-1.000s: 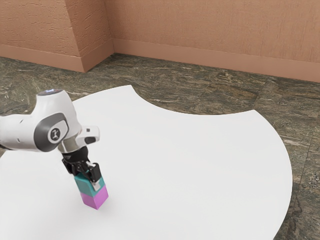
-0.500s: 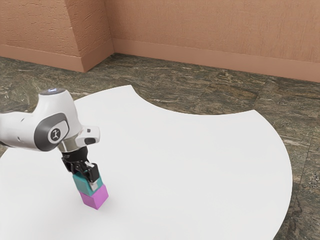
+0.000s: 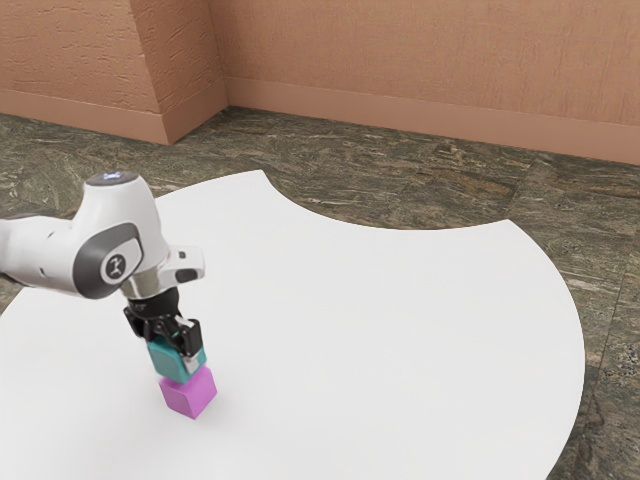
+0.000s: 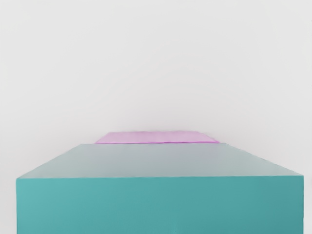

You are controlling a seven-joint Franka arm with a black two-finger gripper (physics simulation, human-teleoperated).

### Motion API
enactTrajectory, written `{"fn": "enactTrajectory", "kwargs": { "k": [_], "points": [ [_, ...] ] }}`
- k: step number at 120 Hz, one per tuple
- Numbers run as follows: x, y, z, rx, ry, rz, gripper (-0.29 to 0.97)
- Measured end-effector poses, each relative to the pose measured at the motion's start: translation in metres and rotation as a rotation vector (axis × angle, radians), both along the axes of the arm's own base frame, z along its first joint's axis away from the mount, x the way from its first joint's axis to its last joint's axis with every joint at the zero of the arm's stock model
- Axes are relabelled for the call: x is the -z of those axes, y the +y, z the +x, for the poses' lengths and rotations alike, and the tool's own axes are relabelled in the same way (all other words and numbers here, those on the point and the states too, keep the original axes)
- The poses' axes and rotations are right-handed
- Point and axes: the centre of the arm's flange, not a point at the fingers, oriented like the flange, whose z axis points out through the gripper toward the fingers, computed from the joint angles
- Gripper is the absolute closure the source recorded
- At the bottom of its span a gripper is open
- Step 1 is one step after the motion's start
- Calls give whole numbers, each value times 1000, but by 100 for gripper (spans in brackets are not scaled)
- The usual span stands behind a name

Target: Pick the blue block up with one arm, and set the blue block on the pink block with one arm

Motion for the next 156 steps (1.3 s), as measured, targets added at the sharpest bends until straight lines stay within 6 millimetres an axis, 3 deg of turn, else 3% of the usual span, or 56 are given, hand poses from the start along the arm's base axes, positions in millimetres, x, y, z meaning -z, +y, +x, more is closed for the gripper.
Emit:
{"fn": "enactTrajectory", "kwargs": {
  "k": [53,108,156],
  "points": [
    [-6,-2,-3,-41,-15,9,31],
    [6,-2,-12,-73,5,13,31],
    [11,-3,-6,-73,-3,19,31]
  ]
}}
